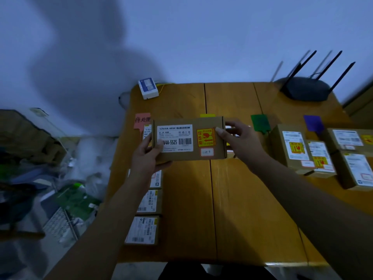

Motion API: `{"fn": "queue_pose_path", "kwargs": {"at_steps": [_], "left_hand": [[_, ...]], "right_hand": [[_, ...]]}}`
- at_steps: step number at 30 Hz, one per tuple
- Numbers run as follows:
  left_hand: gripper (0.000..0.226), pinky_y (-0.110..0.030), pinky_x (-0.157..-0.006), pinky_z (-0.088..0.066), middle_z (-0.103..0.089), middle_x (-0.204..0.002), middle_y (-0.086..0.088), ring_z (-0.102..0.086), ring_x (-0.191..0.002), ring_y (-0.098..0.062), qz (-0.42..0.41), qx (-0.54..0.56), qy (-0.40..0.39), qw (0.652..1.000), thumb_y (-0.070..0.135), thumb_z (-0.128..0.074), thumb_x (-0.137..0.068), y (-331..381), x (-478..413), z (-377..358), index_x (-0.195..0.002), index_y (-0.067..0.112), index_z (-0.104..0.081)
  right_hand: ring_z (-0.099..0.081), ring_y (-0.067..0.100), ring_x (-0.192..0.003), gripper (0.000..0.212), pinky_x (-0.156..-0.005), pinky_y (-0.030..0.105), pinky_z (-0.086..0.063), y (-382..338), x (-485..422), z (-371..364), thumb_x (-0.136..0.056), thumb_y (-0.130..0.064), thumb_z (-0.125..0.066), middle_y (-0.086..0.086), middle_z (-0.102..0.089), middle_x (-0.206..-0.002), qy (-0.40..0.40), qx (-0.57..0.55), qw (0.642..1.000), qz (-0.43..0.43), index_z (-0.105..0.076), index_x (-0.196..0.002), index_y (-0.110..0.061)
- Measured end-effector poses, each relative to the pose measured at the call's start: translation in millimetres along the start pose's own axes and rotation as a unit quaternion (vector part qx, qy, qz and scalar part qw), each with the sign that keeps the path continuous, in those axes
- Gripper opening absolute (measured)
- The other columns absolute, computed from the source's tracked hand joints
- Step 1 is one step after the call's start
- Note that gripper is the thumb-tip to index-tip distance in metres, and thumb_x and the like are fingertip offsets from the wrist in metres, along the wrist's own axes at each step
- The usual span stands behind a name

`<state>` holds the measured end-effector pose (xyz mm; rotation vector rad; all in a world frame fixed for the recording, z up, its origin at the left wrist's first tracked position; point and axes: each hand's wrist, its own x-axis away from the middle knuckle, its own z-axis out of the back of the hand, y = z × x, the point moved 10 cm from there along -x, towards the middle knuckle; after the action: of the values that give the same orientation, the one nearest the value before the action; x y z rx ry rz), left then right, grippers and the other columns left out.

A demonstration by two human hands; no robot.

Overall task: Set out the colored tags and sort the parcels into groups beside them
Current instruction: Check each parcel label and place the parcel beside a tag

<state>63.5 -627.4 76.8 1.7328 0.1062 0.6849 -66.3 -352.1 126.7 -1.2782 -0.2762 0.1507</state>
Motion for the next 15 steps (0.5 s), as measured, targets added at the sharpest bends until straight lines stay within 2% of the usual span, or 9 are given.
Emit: {"fn": "queue_pose_path", "kwargs": {"at_steps": [5, 9, 13, 15], "left_hand": [[0.048, -0.048, -0.082, -0.064, -0.066, -0.132, -0.007, -0.069, -0.108, -0.024, 0.018, -0.131, 0.008, 0.991, 0.042, -0.053, -0.105, -22, 7, 2, -0.149, 0.024, -0.051], [0.052, -0.041, -0.082, -0.063, -0.065, -0.136, -0.006, -0.068, -0.112, -0.023, 0.015, -0.177, -0.007, 0.984, 0.046, -0.048, -0.106, -29, 7, 1, -0.154, 0.025, -0.045], [0.052, -0.053, -0.1, -0.056, -0.06, -0.145, -0.007, -0.063, -0.124, -0.03, 0.023, -0.206, -0.015, 0.978, 0.046, -0.049, -0.106, -35, 5, -1, -0.153, 0.027, -0.046], [0.052, -0.056, -0.103, -0.054, -0.061, -0.144, -0.007, -0.062, -0.125, -0.03, 0.024, -0.226, -0.016, 0.974, 0.047, -0.052, -0.104, -40, 2, -3, -0.152, 0.027, -0.048]], "right_hand": [[-0.073, -0.001, -0.081, 0.028, -0.055, 0.015, -0.057, 33, 13, -3, -0.097, -0.039, -0.069, -0.013, -0.07, -0.097, -0.018, 0.005, 0.998, -0.063, -0.06, -0.123, -0.031], [-0.07, 0.005, -0.094, 0.045, -0.056, 0.017, -0.059, 50, 22, 1, -0.098, -0.037, -0.069, -0.011, -0.069, -0.101, -0.016, 0.009, 0.996, -0.086, -0.059, -0.138, -0.019], [-0.072, 0.006, -0.096, 0.044, -0.059, 0.02, -0.06, 59, 30, 4, -0.098, -0.037, -0.069, -0.011, -0.073, -0.103, -0.003, 0.013, 0.995, -0.095, -0.061, -0.138, -0.021], [-0.072, 0.007, -0.097, 0.039, -0.059, 0.019, -0.06, 64, 32, 9, -0.098, -0.036, -0.069, -0.01, -0.074, -0.104, 0.007, 0.012, 0.995, -0.1, -0.062, -0.134, -0.023]]}}
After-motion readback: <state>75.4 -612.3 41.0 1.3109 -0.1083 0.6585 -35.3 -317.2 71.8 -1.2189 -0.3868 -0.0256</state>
